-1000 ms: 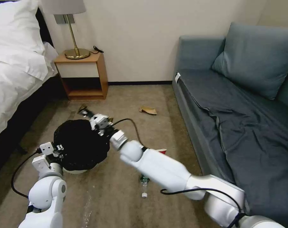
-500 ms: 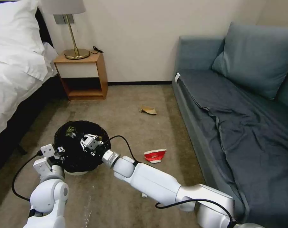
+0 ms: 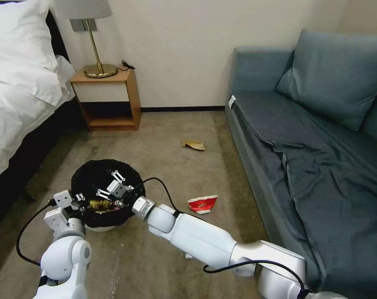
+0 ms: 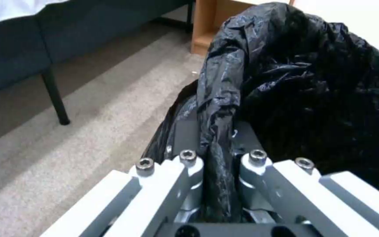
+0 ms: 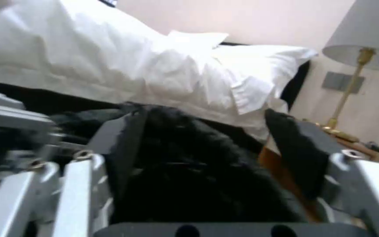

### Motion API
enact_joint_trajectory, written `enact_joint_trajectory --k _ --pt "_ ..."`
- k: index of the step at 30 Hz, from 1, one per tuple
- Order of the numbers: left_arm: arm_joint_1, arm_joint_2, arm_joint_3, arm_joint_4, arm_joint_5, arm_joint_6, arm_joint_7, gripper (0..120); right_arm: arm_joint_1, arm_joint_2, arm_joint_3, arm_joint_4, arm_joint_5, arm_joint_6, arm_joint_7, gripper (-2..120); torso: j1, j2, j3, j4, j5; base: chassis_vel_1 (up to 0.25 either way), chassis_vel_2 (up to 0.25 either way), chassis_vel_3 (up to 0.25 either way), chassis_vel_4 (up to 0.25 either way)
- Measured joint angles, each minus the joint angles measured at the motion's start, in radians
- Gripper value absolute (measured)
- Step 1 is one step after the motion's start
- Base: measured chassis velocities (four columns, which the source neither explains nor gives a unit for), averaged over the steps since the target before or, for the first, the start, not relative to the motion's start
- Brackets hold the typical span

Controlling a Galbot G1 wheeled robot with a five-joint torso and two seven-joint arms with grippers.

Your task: Pick up the trash bin, then pick up the garbage on the floor and place it into the trash bin.

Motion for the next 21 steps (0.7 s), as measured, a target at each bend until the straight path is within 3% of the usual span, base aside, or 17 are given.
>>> enact_joint_trajectory --k 4,7,18,21 --pt "-0.003 0.007 -0.003 0.002 -0.005 0.0 0.0 4 0.039 -0.03 0.074 0.034 0.003 -0.031 0.018 93 0.0 0.0 0.0 -0.0002 0.0002 0.0 0.0 0.0 0.0" --pt "-0.003 0.01 -0.006 0.003 -0.008 0.0 0.0 4 0.063 -0.056 0.119 0.051 0.011 -0.052 0.03 99 0.0 0.0 0.0 -0.0001 0.0001 0.0 0.0 0.0 0.0" --pt "0.004 0.025 -0.017 0.002 -0.029 0.0 0.001 4 0.066 -0.222 0.12 0.134 0.105 -0.217 0.266 100 0.0 0.0 0.0 -0.0003 0.0004 0.0 0.0 0.0 0.0" --pt "0.013 0.023 -0.017 -0.01 -0.033 0.001 0.001 4 0.056 -0.267 0.084 0.197 0.214 -0.293 0.339 100 0.0 0.0 0.0 -0.0003 0.0003 0.0 0.0 0.0 0.0"
